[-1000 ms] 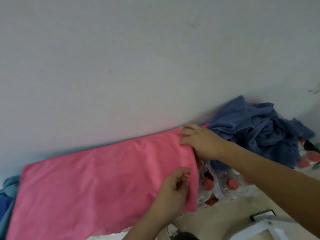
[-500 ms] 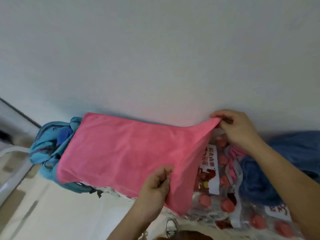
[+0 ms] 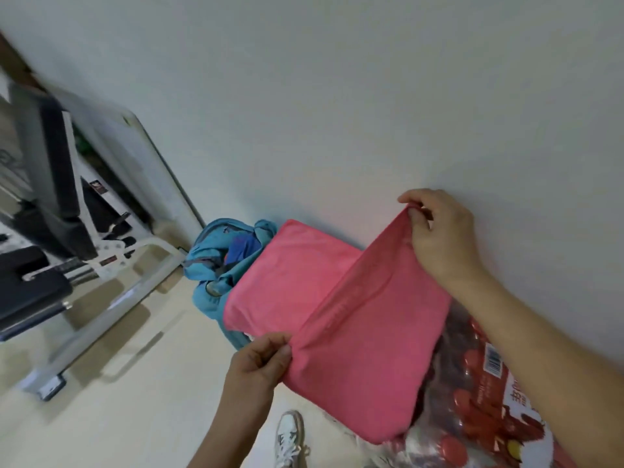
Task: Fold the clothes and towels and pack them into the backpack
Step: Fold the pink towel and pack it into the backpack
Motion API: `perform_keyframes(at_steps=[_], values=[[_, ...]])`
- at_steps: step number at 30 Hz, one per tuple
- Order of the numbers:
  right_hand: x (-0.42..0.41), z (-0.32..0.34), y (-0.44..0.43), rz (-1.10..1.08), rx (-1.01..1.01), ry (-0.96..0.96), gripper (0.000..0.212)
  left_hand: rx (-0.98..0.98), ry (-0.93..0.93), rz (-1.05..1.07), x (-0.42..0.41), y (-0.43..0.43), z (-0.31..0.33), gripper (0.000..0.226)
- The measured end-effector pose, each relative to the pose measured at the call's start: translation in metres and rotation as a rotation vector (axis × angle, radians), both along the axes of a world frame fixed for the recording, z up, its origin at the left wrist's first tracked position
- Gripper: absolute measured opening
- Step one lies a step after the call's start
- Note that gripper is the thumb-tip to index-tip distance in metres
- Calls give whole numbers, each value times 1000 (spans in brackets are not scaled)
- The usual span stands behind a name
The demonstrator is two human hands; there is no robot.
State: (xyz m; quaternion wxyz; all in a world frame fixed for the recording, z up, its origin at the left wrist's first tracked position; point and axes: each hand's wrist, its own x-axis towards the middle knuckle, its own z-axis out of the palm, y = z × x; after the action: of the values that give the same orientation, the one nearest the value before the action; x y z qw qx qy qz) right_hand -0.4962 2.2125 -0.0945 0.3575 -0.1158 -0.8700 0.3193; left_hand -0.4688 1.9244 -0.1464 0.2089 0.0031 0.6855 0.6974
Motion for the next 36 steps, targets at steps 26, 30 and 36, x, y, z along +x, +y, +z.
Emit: perform_keyframes(at_steps=[26, 30, 36], values=[[-209, -89, -123, 207, 155, -634, 13, -680, 32, -125, -130, -109, -64, 31], [-212, -96, -123, 158, 218, -667, 9, -829, 136, -227, -139, -110, -57, 24], [-215, -101, -122, 113, 156, -691, 5, -751, 404, -166, -151, -95, -55, 12]])
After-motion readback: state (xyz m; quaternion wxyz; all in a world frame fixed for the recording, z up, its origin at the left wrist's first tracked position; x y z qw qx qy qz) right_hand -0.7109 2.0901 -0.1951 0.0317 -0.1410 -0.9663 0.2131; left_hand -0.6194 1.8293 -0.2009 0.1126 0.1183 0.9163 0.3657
